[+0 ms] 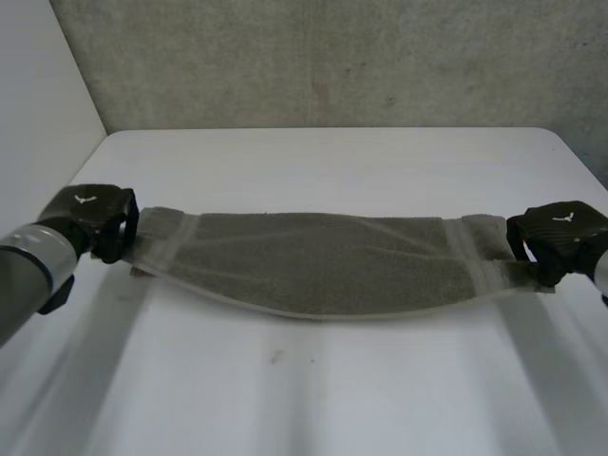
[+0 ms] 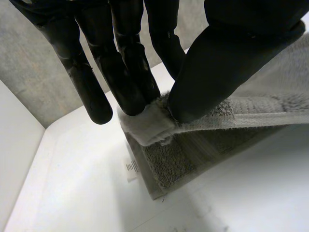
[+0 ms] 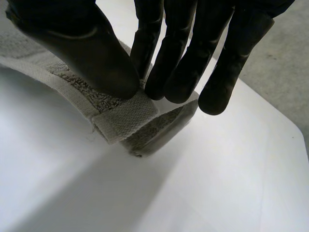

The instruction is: Fold the towel.

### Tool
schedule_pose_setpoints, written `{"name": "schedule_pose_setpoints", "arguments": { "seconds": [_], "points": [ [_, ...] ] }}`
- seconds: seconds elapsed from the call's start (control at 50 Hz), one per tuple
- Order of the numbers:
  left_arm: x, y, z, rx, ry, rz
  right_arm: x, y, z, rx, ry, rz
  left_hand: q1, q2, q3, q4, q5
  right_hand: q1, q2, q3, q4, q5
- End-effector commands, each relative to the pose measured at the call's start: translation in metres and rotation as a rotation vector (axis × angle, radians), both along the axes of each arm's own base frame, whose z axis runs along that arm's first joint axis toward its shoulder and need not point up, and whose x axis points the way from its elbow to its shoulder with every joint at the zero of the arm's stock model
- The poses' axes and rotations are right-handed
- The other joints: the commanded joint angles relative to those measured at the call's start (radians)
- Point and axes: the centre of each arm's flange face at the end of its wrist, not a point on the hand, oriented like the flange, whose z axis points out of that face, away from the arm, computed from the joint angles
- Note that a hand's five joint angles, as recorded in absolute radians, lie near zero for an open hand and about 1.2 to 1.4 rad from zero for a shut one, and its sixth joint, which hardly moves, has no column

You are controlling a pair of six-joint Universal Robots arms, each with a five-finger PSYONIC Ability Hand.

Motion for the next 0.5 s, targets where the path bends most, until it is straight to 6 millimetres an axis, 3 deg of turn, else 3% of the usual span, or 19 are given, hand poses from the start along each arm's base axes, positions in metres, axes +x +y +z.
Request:
{"name": "schedule_pose_setpoints", "arguments": {
  "seconds": [0.02,0.04,0.06,0.08,0.1,0.16,0.26,0.34,0.38,0.42,0.5],
  "points": [
    [0.003,0.023,0.058,-0.085,0.019,0.003,0.001,0.015,0.050,-0.039,0.037,0.015,0.195,0.179,0.180,0.179,0.193,0.068,0.073,0.058,0.053,0.058],
    [0.003,0.030,0.073,-0.115,0.026,0.003,0.001,0.018,0.065,-0.072,0.036,0.015,0.195,0.179,0.180,0.179,0.193,0.068,0.073,0.058,0.053,0.058],
    [0.003,0.030,0.073,-0.116,0.026,0.003,0.000,0.019,0.078,-0.104,0.034,0.010,0.195,0.179,0.180,0.179,0.193,0.068,0.073,0.058,0.053,0.058],
    [0.005,0.038,0.088,-0.144,0.036,0.005,0.000,0.019,0.078,-0.104,0.034,0.010,0.195,0.179,0.180,0.179,0.193,0.068,0.073,0.058,0.053,0.058],
    [0.006,0.046,0.103,-0.169,0.049,0.008,0.000,0.021,0.090,-0.132,0.033,0.009,0.195,0.179,0.180,0.179,0.193,0.068,0.073,0.058,0.053,0.058],
    [0.008,0.059,0.119,-0.167,0.068,0.014,0.000,0.032,0.116,-0.184,0.042,0.010,0.195,0.179,0.180,0.179,0.193,0.068,0.073,0.058,0.053,0.058],
    [0.009,0.068,0.116,-0.094,0.055,0.016,0.000,0.044,0.130,-0.166,0.057,0.017,0.195,0.179,0.180,0.179,0.193,0.068,0.073,0.058,0.053,0.058],
    [0.009,0.068,0.108,-0.048,0.048,0.017,0.001,0.046,0.122,-0.115,0.097,0.042,0.195,0.179,0.180,0.179,0.193,0.068,0.073,0.058,0.053,0.058],
    [0.008,0.065,0.101,-0.021,0.045,0.016,0.001,0.040,0.100,-0.035,0.152,0.071,0.195,0.179,0.180,0.179,0.193,0.068,0.073,0.058,0.053,0.058],
    [0.007,0.055,0.082,0.053,0.034,0.016,0.001,0.036,0.090,-0.003,0.173,0.086,0.195,0.179,0.180,0.179,0.193,0.068,0.073,0.058,0.053,0.058],
    [0.005,0.047,0.064,0.116,0.031,0.010,0.002,0.029,0.066,0.084,0.177,0.107,0.195,0.179,0.180,0.179,0.193,0.068,0.073,0.058,0.053,0.058]
  ]
}}
